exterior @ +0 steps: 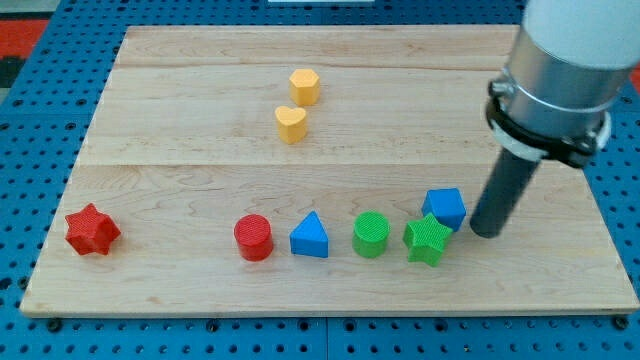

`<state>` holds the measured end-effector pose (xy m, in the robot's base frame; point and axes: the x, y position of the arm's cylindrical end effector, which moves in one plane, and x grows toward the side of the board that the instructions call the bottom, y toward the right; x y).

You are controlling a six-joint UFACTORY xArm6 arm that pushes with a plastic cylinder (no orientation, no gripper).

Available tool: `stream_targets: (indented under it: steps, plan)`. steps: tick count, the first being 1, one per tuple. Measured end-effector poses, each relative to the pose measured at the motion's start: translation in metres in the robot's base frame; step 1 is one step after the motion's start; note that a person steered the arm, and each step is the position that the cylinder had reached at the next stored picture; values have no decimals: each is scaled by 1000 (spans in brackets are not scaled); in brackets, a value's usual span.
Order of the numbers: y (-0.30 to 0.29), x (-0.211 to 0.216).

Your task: Separate the blue cube from the green star

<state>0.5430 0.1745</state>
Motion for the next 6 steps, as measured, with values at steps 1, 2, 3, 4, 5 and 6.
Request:
stream_targets:
  steps: [1, 2, 3, 4, 5, 6]
  plan:
    - [-21, -8]
    - [-65, -47]
    - [-107, -68]
    - [-139, -68]
    - [-104, -73]
    - [-46, -87]
